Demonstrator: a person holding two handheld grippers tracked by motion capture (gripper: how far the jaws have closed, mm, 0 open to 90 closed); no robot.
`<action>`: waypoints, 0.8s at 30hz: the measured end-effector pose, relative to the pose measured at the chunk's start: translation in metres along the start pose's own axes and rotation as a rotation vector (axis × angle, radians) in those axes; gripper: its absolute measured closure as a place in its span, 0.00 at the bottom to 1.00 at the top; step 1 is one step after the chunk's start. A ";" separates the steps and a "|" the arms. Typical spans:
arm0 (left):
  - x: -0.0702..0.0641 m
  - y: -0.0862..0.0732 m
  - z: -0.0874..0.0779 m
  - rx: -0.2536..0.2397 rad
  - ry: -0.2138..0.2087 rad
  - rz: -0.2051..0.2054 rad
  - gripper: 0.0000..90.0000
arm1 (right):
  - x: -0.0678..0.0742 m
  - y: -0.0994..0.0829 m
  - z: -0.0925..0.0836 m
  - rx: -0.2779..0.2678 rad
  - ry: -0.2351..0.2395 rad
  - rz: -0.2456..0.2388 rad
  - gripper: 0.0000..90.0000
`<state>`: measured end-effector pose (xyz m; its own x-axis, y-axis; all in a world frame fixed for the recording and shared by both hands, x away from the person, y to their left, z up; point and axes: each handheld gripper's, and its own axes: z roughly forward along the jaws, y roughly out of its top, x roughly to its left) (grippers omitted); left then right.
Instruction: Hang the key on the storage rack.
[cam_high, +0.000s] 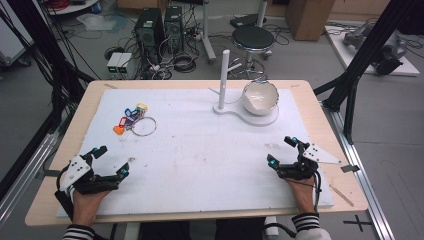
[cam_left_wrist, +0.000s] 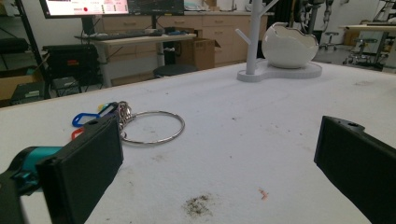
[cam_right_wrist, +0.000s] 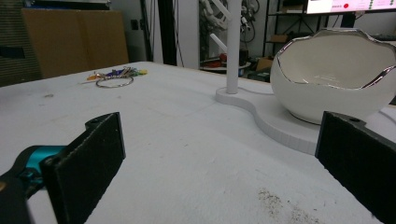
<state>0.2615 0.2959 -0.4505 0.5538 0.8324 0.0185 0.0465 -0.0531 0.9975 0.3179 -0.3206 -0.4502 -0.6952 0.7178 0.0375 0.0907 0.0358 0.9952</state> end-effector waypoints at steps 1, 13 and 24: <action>0.000 0.000 0.000 0.002 0.000 -0.002 0.02 | 0.000 0.000 0.000 0.001 0.003 0.012 0.01; 0.001 0.000 0.000 -0.005 -0.002 -0.015 0.02 | 0.001 0.000 0.000 0.005 0.008 -0.006 0.01; 0.008 0.016 0.001 -0.017 -0.016 -0.036 0.02 | 0.000 0.000 0.000 0.000 0.015 0.010 0.01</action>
<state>0.2676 0.3005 -0.4340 0.5654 0.8246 -0.0183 0.0528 -0.0141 0.9985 0.3181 -0.3209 -0.4503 -0.7050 0.7076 0.0485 0.0977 0.0291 0.9948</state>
